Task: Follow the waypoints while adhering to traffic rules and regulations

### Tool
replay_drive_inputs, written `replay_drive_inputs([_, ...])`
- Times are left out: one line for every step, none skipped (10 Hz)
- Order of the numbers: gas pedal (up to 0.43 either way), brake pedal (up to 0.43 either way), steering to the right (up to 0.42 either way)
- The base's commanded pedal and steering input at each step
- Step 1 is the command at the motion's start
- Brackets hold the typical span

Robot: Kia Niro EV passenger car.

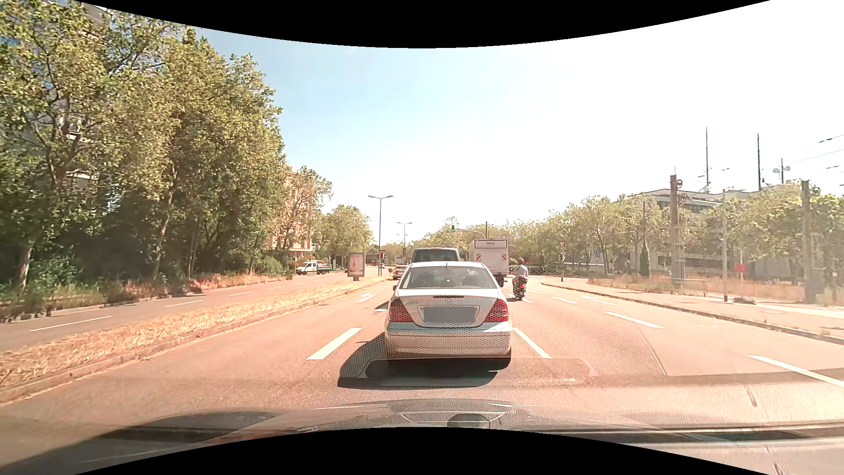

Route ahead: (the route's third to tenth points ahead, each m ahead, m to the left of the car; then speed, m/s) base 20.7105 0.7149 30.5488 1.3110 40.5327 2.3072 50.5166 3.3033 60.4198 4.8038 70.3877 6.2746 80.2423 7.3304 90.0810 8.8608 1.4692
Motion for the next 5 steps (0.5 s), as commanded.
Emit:
replay_drive_inputs([0.260, 0.000, 0.020])
replay_drive_inputs([0.260, 0.000, 0.017])
replay_drive_inputs([0.268, 0.000, 0.017])
replay_drive_inputs([0.268, 0.000, 0.017])
replay_drive_inputs([0.268, 0.000, 0.017])
